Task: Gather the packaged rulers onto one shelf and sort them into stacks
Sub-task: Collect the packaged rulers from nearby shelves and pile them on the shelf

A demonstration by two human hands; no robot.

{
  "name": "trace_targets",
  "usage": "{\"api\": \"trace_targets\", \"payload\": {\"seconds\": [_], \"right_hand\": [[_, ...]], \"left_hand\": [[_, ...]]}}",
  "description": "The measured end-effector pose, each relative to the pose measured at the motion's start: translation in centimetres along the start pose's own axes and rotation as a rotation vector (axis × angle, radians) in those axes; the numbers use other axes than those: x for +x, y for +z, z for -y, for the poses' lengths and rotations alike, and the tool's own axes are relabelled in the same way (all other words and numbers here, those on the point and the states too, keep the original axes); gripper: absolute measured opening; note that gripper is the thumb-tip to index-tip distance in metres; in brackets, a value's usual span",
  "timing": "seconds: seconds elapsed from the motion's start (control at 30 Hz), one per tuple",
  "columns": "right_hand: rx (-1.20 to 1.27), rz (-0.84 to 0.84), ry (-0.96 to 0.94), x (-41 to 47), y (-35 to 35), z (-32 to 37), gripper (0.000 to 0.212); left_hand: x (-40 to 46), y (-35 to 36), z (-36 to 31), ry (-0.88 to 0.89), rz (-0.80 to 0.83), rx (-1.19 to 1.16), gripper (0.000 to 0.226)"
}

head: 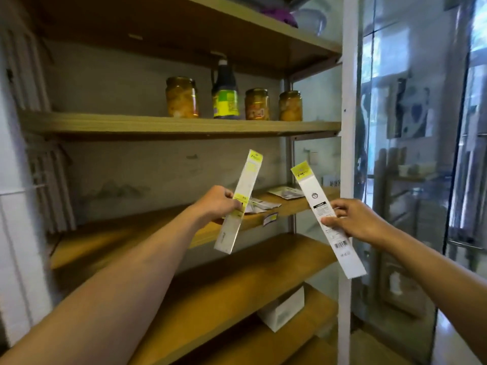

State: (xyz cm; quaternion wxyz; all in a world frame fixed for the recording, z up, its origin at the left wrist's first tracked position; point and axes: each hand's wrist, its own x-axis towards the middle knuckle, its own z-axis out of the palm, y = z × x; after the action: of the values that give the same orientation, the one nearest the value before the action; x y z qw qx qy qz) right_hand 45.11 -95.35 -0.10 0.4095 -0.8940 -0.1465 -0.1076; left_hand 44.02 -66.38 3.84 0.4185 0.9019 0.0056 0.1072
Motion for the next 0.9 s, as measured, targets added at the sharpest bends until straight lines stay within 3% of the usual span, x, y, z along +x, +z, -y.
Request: {"api": "trace_targets", "payload": {"seconds": [0.27,0.47,0.67,0.8,0.9], "right_hand": [[0.092,0.064,-0.005,6.7,0.9,-4.8,0.045],[0.077,0.065,-0.022,11.5,2.2,-4.4,0.045],[0.089,0.045,-0.032,18.3,3.9,-2.2,0.044],[0.132,0.07,-0.08,22.1,5.9,-1.2,0.036],[0.169,0.126,-0.101,24.5,6.9,-1.0,0.024]], "left_hand": [[7.1,2.1,0.1,-0.146,-0.015,-0.011,0.017],[12.5,2.6,2.3,-0.18,-0.01,-0.08,0.024],[18.2,2.5,4.7,-0.18,0.015,-0.118,0.017],[21.1,3.2,5.8,-0.15,0.004,-0.08,0.02],[22.6,3.9,6.4,-0.092,-0.01,0.155,0.032]]}}
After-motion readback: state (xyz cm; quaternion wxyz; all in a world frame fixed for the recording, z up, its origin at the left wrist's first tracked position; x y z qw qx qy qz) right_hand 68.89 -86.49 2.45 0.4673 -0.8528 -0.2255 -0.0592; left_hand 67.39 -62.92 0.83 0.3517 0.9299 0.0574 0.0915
